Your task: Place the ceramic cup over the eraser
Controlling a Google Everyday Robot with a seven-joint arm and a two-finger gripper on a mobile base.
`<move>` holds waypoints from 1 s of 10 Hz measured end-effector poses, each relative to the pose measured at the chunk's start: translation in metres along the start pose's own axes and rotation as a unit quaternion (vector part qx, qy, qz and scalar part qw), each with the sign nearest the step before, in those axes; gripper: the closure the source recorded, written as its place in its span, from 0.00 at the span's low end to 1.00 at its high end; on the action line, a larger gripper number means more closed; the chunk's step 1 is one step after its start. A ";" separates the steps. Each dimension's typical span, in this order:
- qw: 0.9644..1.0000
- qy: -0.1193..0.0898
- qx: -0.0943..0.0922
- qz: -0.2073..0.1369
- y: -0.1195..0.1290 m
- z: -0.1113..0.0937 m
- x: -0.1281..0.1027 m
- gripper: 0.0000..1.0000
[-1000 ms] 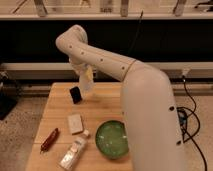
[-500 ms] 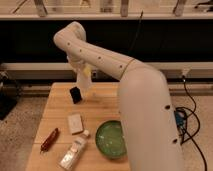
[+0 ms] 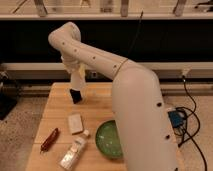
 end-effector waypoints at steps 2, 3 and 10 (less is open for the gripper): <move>1.000 -0.007 0.004 -0.011 -0.007 -0.001 -0.007 0.99; 1.000 -0.008 0.006 -0.017 -0.010 -0.002 -0.011 0.99; 0.999 0.000 -0.003 -0.046 -0.017 -0.008 -0.027 0.99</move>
